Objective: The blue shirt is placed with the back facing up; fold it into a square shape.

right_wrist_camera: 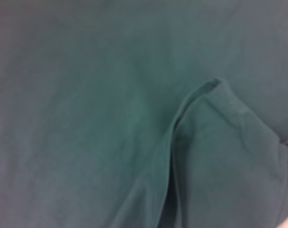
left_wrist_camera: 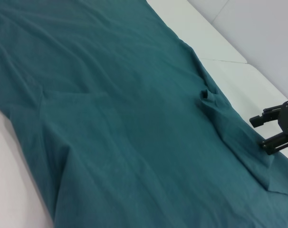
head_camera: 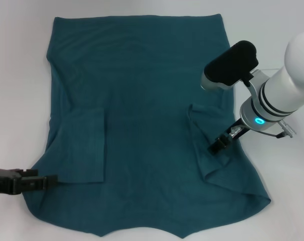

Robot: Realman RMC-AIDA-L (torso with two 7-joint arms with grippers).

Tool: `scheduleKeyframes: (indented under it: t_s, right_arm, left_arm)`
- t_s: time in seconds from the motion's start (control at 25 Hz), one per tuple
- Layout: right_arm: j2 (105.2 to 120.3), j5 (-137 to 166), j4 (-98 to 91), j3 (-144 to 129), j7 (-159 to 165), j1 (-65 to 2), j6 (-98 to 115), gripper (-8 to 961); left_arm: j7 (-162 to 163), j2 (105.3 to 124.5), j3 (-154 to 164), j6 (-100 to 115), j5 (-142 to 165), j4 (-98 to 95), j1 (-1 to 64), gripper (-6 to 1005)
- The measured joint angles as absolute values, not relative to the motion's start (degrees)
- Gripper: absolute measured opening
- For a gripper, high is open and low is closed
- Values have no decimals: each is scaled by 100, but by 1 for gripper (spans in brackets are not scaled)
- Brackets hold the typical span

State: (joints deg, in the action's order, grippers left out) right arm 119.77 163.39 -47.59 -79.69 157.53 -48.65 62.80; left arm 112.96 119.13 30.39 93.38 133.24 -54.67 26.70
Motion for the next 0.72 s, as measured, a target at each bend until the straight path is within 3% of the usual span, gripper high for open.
scheduleKeyframes:
  t_s: [0.72]
  right_arm:
    - [11987, 15097, -4762, -7961, 15171, -5040, 6739, 910]
  left_arm:
    - [11234, 11909, 3023, 9315, 13328, -5458, 2681, 794]
